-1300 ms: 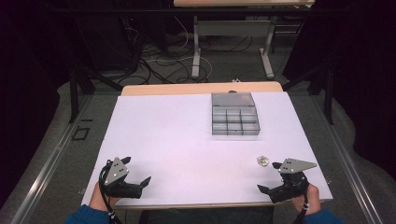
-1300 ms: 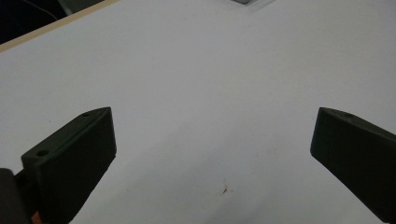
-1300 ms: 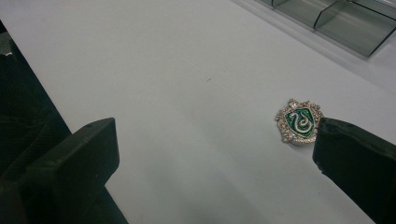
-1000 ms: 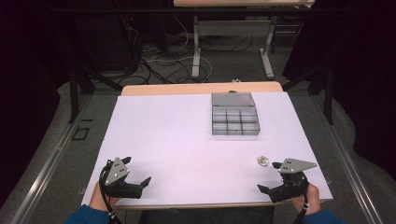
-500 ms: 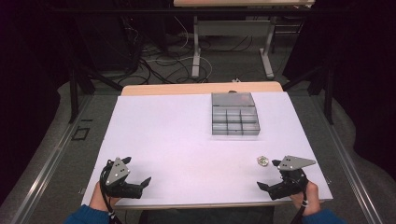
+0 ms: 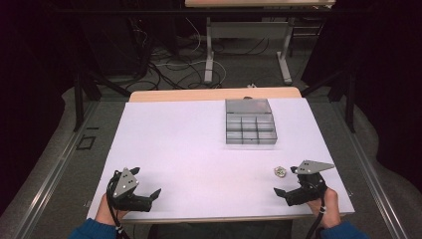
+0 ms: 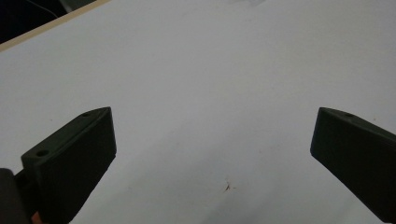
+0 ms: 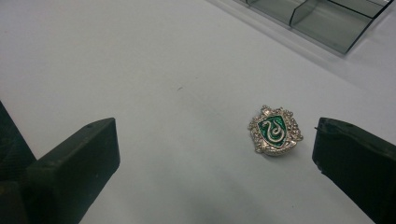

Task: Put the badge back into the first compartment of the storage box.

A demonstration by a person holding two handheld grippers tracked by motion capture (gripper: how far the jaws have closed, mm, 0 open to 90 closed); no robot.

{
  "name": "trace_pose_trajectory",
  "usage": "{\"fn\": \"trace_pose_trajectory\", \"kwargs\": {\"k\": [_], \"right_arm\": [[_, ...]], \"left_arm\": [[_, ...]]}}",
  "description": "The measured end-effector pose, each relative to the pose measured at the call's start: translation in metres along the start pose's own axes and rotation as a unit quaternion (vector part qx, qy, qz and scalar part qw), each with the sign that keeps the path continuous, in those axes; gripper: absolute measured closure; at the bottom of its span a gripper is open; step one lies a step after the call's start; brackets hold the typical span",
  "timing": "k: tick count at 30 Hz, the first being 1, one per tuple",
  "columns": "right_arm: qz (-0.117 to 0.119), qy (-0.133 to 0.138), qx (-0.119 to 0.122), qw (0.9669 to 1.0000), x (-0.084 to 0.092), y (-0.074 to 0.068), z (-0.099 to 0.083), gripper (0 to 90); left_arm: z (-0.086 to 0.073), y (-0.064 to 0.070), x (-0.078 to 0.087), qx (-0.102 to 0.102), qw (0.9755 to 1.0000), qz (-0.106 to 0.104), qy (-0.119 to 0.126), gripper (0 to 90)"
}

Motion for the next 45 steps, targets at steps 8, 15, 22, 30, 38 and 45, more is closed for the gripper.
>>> {"fn": "trace_pose_trajectory", "kwargs": {"k": [8, 15, 22, 30, 38, 45], "right_arm": [[-0.005, -0.007, -0.013, 0.9999, -0.005, 0.011, 0.002, 0.0], [-0.005, -0.008, -0.027, 0.9996, -0.01, 0.02, 0.004, 0.0], [-0.004, -0.011, -0.036, 0.9993, -0.015, 0.027, 0.005, 0.0], [-0.007, -0.02, -0.045, 0.9987, -0.02, 0.033, 0.006, 0.0], [-0.003, -0.027, -0.053, 0.9982, -0.025, 0.041, 0.005, 0.0], [-0.004, -0.037, -0.061, 0.9975, -0.029, 0.045, 0.005, 2.8]], "left_arm": [[0.0, 0.0, 0.0, -0.001, 1.0, 0.001, 0.001, 0.3], [0.0, 0.0, 0.0, -0.002, 1.0, 0.0, 0.001, 0.3], [0.0, 0.0, 0.0, -0.002, 1.0, 0.0, 0.002, 0.3], [0.0, 0.0, 0.0, 0.0, 1.0, -0.001, 0.001, 0.3], [0.0, 0.0, 0.0, 0.0, 1.0, -0.002, 0.001, 0.3], [0.0, 0.0, 0.0, -0.003, 1.0, 0.001, 0.001, 0.3]]}}
Point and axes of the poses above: each handheld gripper's, and its own axes: x roughly backward along the jaws, z roughly out of its top, y roughly to its right, the point moved 2 cm from there along -x, roughly forward along the jaws, and after that the axes turned 1 degree about x, right-handed, at the moved point
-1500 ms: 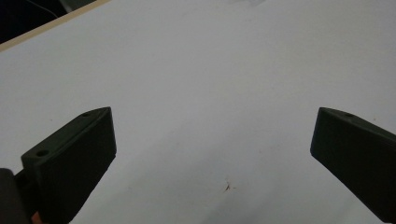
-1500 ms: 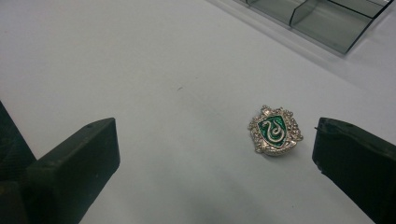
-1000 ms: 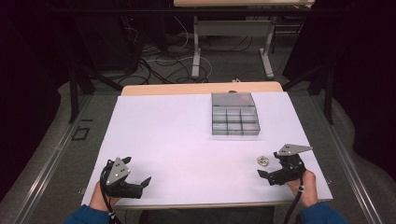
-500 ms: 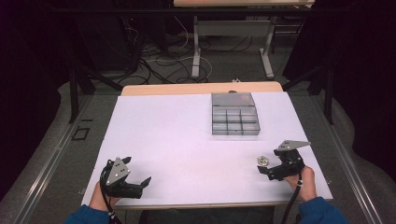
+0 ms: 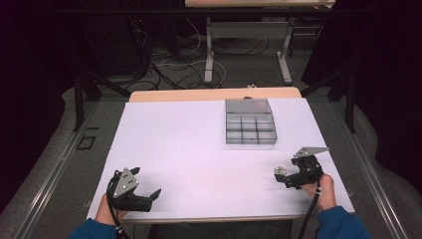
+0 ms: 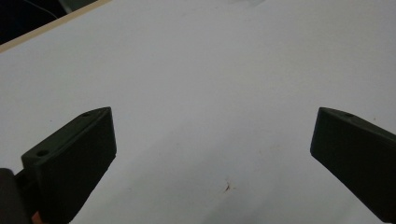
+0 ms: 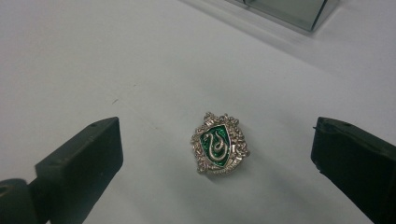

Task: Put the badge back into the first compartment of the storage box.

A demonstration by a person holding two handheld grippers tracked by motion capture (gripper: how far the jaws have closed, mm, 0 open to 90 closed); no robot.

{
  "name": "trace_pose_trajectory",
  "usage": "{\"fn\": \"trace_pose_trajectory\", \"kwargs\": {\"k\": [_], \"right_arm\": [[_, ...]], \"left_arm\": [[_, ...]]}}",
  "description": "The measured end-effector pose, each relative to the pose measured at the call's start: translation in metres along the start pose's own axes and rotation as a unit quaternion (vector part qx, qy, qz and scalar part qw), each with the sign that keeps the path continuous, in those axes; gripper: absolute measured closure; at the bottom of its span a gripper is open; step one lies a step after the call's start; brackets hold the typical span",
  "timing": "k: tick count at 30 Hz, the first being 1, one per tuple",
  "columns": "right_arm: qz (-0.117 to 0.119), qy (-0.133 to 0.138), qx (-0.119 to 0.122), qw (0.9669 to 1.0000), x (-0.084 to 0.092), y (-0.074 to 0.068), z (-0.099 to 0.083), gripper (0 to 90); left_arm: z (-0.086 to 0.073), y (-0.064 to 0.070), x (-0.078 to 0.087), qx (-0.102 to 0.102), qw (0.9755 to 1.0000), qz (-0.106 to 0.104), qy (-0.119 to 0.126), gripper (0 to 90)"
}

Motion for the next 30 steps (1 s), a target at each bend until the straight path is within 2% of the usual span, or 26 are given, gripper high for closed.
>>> {"fn": "trace_pose_trajectory", "kwargs": {"k": [3, 4, 9, 12, 13, 14, 16, 17, 19, 30], "right_arm": [[0.003, 0.001, 0.004, 1.0, -0.002, 0.003, 0.001, 6.6], [0.002, -0.002, -0.004, 1.0, -0.002, 0.002, 0.0, 8.4], [-0.002, -0.007, -0.009, 0.9999, -0.005, 0.004, 0.0, 16.5], [-0.006, -0.012, -0.009, 0.9999, -0.005, 0.005, 0.0, 26.8], [-0.006, -0.012, -0.009, 0.9999, -0.005, 0.005, 0.0, 26.8], [-0.006, -0.011, -0.011, 0.9999, -0.006, 0.005, 0.0, 32.9], [-0.007, -0.018, -0.016, 0.9997, -0.007, 0.004, -0.001, 37.7], [-0.007, -0.017, -0.006, 0.9998, -0.008, 0.005, -0.001, 39.8], [-0.006, -0.019, -0.011, 0.9997, -0.008, 0.004, -0.001, 43.6], [-0.015, -0.038, -0.006, 0.9991, -0.012, 0.002, -0.002, 56.3]], "left_arm": [[0.0, 0.001, 0.0, 0.003, 1.0, -0.004, 0.0, 0.3], [0.0, 0.001, 0.0, 0.004, 1.0, -0.003, 0.0, 0.3], [0.0, 0.001, 0.0, 0.005, 1.0, -0.005, -0.002, 0.3], [0.0, 0.001, 0.0, 0.005, 1.0, -0.006, -0.002, 0.4], [0.0, 0.001, 0.0, 0.005, 1.0, -0.006, -0.002, 0.3], [0.0, 0.001, 0.0, 0.005, 1.0, -0.006, -0.002, 0.4], [0.0, 0.001, -0.001, 0.005, 1.0, -0.006, -0.002, 0.4], [0.0, 0.001, -0.001, 0.005, 1.0, -0.006, -0.002, 0.4], [0.0, 0.001, -0.001, 0.005, 1.0, -0.006, -0.002, 0.4], [0.0, 0.001, -0.001, 0.003, 1.0, -0.006, -0.004, 0.4]]}}
Point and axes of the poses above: each handheld gripper's, and its own axes: x roughly backward along the jaws, z roughly out of its top, y roughly to its right, the point moved 2 cm from there along -x, roughly forward along the jaws, and after that the axes turned 1 degree about x, right-handed, at the moved point
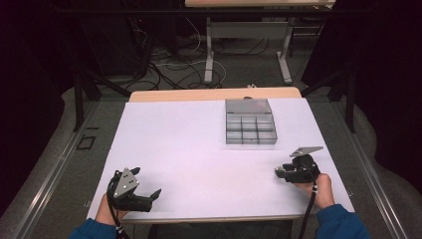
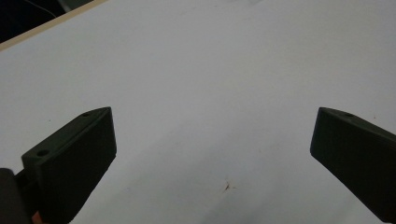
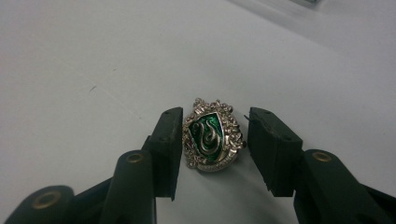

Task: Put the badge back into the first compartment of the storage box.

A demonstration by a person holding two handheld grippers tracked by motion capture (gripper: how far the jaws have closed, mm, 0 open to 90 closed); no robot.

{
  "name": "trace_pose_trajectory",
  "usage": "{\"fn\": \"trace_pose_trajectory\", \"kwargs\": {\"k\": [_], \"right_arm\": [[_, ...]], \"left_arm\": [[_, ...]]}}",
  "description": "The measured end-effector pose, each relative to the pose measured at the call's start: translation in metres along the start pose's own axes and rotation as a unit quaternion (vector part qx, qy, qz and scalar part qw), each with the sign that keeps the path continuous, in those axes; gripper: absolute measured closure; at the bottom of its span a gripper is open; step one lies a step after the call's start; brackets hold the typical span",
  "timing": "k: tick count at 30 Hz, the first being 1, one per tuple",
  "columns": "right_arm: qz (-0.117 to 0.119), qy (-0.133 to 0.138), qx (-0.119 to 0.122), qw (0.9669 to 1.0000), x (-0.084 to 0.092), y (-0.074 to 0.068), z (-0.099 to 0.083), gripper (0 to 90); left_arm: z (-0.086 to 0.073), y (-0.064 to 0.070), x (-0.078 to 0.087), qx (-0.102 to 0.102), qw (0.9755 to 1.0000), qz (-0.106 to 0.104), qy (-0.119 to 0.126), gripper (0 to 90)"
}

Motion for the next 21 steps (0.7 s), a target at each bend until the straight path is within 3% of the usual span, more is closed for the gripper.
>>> {"fn": "trace_pose_trajectory", "kwargs": {"k": [8, 21], "right_arm": [[-0.017, -0.006, 0.008, 0.9998, -0.0006, -0.002, -0.0004, 60.1], [-0.017, 0.0, -0.009, 0.9998, 0.0032, -0.0028, -0.0005, 66.5]], "left_arm": [[0.0, 0.0, 0.0, 0.0, 1.0, 0.0, 0.0, 0.4], [0.0, 0.0002, 0.0001, 0.0, 1.0, 0.0, 0.0, 0.4]]}}
Point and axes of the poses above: each handheld gripper's, and its own axes: x roughly backward along the jaws, z roughly out of its top, y roughly to its right, the point moved 2 cm from there along -x, roughly forward along the jaws, and after that the axes turned 1 degree about x, right-handed, at the moved point
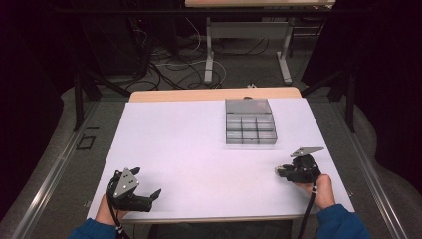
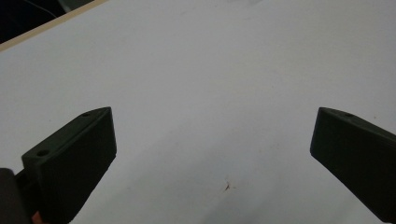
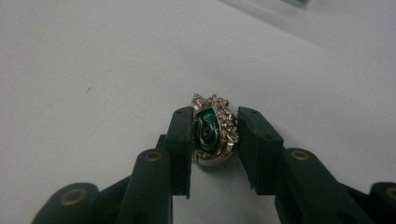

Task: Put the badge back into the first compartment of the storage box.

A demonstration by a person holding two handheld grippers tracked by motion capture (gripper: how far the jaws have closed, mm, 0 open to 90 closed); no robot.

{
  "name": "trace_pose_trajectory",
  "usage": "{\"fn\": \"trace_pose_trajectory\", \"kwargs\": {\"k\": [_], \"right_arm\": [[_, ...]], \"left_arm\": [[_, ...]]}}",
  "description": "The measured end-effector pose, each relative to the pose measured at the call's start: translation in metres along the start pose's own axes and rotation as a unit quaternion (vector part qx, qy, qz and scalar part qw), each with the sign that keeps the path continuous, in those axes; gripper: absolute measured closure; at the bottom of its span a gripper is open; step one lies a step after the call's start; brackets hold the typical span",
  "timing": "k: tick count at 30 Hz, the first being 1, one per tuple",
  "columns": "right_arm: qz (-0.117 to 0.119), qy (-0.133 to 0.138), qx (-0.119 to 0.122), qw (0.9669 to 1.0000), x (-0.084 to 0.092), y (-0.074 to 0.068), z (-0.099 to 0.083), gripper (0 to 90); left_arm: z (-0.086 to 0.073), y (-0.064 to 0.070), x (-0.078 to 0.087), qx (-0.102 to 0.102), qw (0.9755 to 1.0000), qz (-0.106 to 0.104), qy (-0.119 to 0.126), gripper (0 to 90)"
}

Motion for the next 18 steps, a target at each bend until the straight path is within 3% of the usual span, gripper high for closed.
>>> {"fn": "trace_pose_trajectory", "kwargs": {"k": [9, 18], "right_arm": [[-0.012, 0.002, 0.0, 0.9999, 0.005, -0.005, 0.002, 72.9], [-0.004, -0.005, 0.008, 0.9999, 0.007, -0.013, 0.003, 79.4]], "left_arm": [[0.0, 0.001, 0.0, 0.001, 1.0, -0.001, 0.002, 0.4], [0.0, 0.001, 0.0, 0.001, 1.0, -0.001, 0.001, 0.4]]}}
Point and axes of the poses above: each handheld gripper's, and its own axes: x roughly backward along the jaws, z roughly out of its top, y roughly to its right, the point moved 2 cm from there along -x, roughly forward along the jaws, and after that the axes turned 1 degree about x, right-handed, at the moved point
